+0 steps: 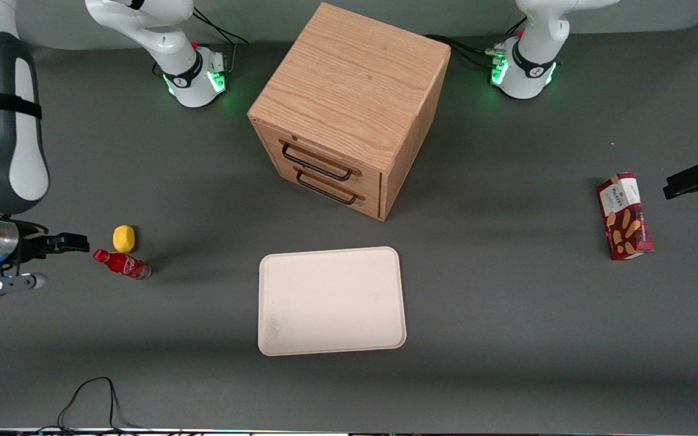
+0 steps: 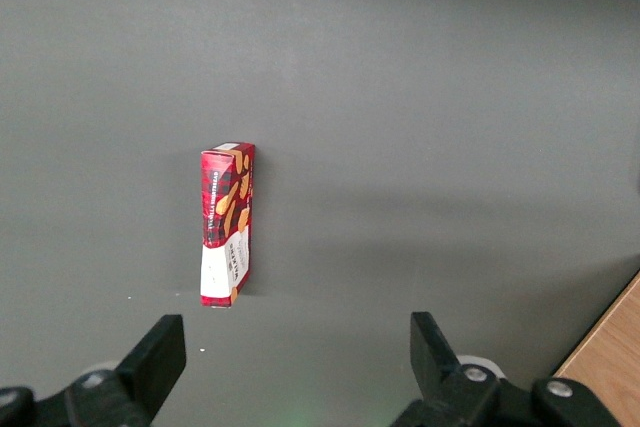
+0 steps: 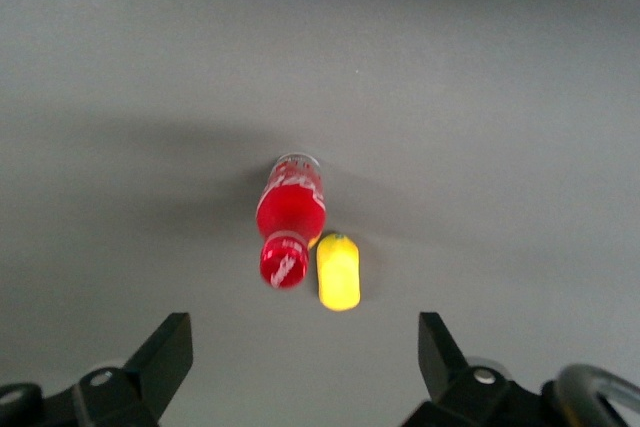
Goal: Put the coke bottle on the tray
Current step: 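Lower the open right gripper over the red Coca-Cola bottle's cap end, then close the right gripper on the bottle's cap end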
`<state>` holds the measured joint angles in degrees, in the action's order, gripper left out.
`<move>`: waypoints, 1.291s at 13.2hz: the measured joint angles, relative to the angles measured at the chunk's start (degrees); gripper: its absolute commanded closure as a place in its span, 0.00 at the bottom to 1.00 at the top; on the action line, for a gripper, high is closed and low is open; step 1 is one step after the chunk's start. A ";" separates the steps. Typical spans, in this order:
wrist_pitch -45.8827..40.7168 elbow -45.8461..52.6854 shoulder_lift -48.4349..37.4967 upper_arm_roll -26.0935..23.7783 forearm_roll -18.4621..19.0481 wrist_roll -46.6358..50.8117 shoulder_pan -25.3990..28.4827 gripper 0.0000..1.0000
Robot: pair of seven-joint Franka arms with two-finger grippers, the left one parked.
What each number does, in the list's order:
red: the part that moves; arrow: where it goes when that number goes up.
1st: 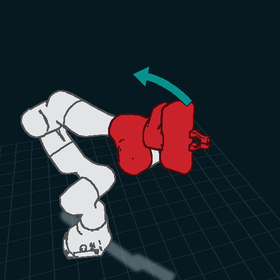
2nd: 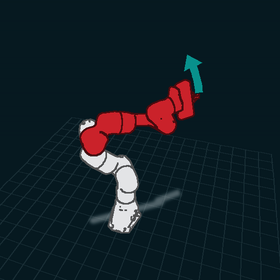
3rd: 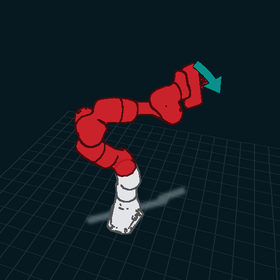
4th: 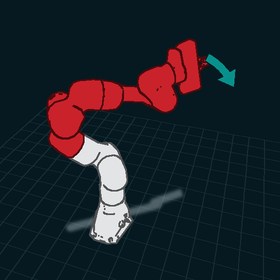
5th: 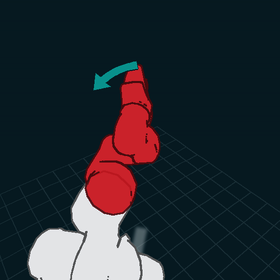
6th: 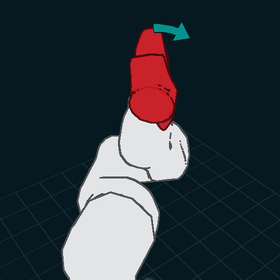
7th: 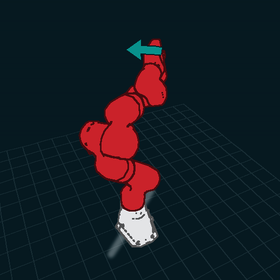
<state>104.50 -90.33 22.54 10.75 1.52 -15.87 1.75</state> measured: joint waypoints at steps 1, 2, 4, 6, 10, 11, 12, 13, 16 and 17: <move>1.93 -0.86 0.55 -0.04 -0.01 0.00 0.17 0.00; 4.27 -2.27 0.79 -0.05 -0.05 0.00 0.60 0.00; 8.21 -5.35 0.81 -0.08 -0.08 0.01 1.43 0.00; 10.85 -7.67 0.79 -0.07 -0.08 0.01 1.56 0.00; 15.86 -12.56 -0.02 0.00 -0.09 0.01 1.55 0.03; 16.09 -13.17 -0.27 0.01 -0.09 0.01 1.54 0.04; 16.22 -13.71 -0.60 0.01 -0.09 0.01 1.54 0.04; 16.79 -14.35 -0.96 0.03 -0.09 0.01 1.53 0.06; 17.67 -15.58 -1.87 0.08 -0.09 0.01 1.50 0.35; 17.86 -15.69 -2.00 0.09 -0.09 0.01 1.50 0.54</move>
<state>122.37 -106.02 20.54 10.83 1.44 -15.86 3.25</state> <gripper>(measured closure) 0.093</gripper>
